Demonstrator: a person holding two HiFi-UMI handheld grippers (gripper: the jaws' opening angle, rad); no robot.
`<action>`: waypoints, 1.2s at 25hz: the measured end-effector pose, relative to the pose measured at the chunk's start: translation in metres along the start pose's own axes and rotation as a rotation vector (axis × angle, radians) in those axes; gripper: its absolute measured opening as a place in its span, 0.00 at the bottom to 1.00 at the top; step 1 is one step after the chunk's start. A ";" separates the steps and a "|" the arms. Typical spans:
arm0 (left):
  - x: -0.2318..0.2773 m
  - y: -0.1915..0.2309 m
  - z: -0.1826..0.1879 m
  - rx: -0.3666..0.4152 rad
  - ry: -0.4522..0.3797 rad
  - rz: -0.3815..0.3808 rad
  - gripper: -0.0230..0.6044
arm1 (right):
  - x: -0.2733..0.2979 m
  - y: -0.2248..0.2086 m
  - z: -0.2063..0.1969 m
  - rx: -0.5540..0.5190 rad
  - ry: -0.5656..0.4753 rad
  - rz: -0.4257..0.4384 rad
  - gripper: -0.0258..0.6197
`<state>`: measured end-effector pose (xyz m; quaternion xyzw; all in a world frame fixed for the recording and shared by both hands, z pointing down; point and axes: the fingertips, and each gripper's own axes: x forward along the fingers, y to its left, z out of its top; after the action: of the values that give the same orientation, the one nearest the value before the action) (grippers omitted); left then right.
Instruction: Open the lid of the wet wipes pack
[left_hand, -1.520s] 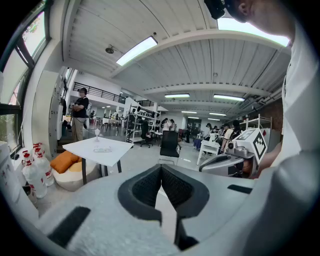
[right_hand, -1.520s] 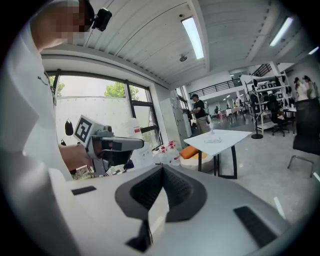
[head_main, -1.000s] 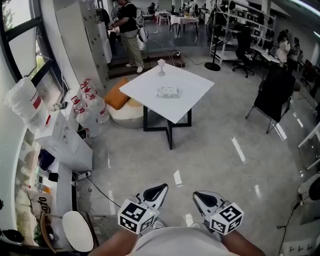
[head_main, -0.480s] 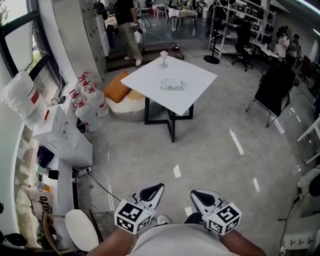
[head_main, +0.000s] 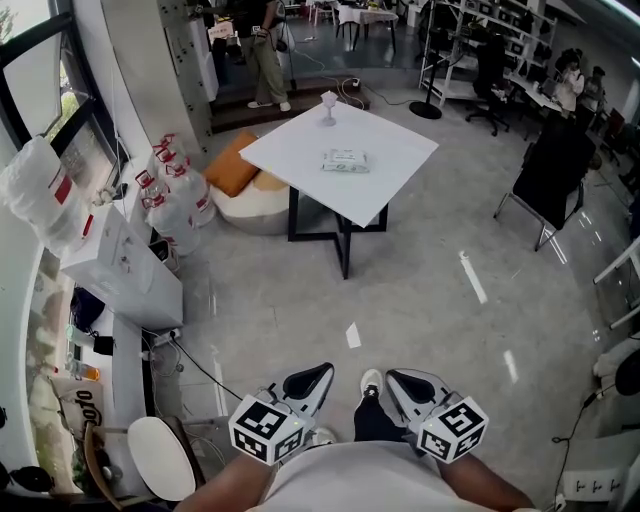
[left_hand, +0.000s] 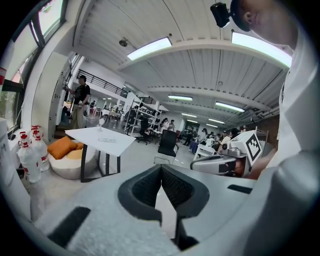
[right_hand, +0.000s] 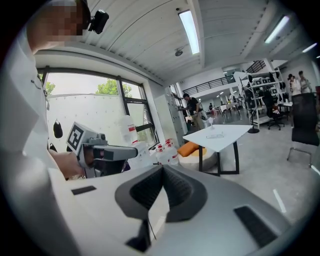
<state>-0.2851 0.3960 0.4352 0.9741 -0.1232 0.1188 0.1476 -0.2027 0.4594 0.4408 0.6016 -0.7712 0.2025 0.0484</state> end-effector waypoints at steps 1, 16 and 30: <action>0.005 0.003 0.002 -0.002 -0.002 0.002 0.05 | 0.004 -0.006 0.004 -0.005 -0.003 -0.002 0.05; 0.142 0.078 0.091 0.053 -0.011 0.086 0.05 | 0.092 -0.151 0.094 -0.031 -0.033 0.062 0.05; 0.241 0.100 0.116 0.039 0.011 0.130 0.05 | 0.124 -0.244 0.117 -0.036 -0.015 0.144 0.05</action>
<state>-0.0634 0.2175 0.4181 0.9660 -0.1832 0.1361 0.1214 0.0149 0.2561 0.4350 0.5452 -0.8162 0.1871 0.0389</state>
